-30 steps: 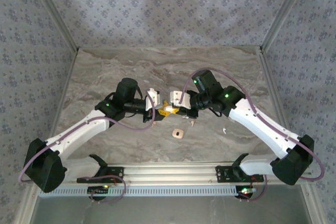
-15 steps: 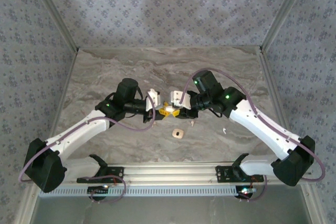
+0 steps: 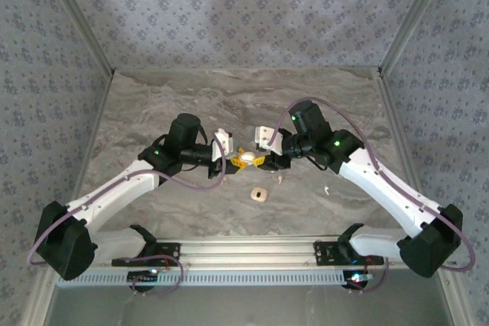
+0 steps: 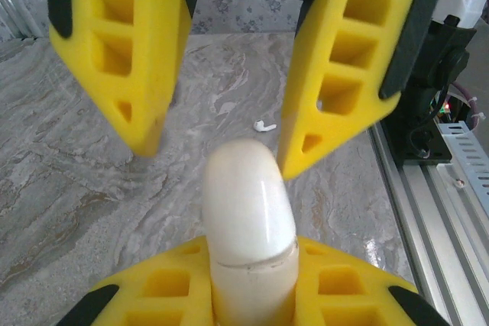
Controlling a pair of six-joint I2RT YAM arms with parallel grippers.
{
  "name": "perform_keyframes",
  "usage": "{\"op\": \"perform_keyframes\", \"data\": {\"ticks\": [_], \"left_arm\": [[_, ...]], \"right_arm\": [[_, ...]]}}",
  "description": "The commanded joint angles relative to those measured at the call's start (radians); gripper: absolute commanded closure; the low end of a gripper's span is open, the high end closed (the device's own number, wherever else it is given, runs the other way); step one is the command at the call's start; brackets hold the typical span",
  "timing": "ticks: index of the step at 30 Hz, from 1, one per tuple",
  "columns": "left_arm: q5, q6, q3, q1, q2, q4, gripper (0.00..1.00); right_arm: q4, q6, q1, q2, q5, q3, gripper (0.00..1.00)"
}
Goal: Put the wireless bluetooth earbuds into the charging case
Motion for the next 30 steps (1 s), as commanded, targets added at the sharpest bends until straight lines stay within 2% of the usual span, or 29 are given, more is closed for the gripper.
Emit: {"op": "perform_keyframes", "data": {"ticks": [1, 16, 26, 30], "left_arm": [[0.039, 0.006, 0.008, -0.004, 0.005, -0.005, 0.82], [0.055, -0.017, -0.003, -0.005, 0.003, 0.041, 0.84], [0.053, -0.03, -0.015, -0.004, -0.006, 0.066, 0.84], [0.054, -0.037, -0.017, -0.004, -0.01, 0.07, 0.84]], "right_arm": [[0.084, 0.062, -0.048, -0.037, -0.032, -0.018, 0.53], [0.172, 0.181, -0.136, -0.065, -0.038, -0.081, 0.52], [0.182, 0.211, -0.164, -0.117, -0.126, -0.115, 0.51], [0.189, 0.218, -0.165, -0.138, -0.207, -0.14, 0.49]]}}
